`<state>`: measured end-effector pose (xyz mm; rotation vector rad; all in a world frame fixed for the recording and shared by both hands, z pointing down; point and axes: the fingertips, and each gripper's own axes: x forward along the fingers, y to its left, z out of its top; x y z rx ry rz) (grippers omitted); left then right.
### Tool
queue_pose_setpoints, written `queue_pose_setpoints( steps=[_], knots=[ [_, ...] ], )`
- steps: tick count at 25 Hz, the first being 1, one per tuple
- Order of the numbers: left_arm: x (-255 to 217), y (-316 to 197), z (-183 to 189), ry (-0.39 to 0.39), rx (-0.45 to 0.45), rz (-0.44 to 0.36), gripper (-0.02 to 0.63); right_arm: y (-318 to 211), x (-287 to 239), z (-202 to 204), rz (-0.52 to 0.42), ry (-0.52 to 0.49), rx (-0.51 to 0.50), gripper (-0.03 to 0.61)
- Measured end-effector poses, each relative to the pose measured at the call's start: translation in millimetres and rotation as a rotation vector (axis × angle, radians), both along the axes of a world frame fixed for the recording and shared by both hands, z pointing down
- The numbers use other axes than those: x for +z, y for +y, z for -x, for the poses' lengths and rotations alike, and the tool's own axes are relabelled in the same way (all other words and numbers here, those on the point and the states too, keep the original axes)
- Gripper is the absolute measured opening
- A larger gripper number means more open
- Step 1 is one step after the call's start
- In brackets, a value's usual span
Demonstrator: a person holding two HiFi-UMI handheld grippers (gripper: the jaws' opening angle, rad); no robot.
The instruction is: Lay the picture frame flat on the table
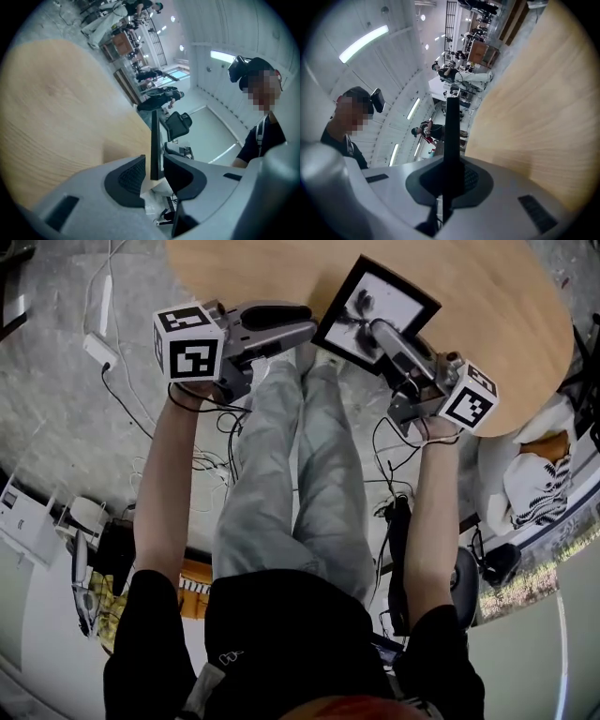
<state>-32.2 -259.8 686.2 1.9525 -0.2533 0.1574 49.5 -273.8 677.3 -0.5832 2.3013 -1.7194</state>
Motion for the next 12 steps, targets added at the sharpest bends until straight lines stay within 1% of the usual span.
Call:
queue_pose_setpoints(
  steps=[1, 3, 5, 6, 8, 12],
  knots=[
    [5, -1, 8, -0.023, -0.025, -0.001, 0.109, -7, 9, -5, 0.004, 0.037, 0.014, 0.017],
    [10, 1, 19, -0.044, -0.061, -0.001, 0.096, -21, 31, -11, 0.030, 0.118, 0.033, 0.017],
    [11, 3, 27, -0.059, -0.100, -0.007, 0.040, -32, 53, -12, 0.064, 0.198, 0.038, 0.017],
    [13, 3, 29, -0.074, -0.119, -0.016, 0.021, -36, 62, -11, 0.081, 0.230, 0.038, 0.017],
    [17, 5, 31, -0.112, -0.145, -0.040, 0.012, -41, 75, -10, 0.108, 0.266, 0.041, 0.017],
    [27, 9, 19, -0.208, -0.164, -0.090, 0.009, -42, 89, -9, 0.148, 0.291, 0.048, 0.017]
  ],
)
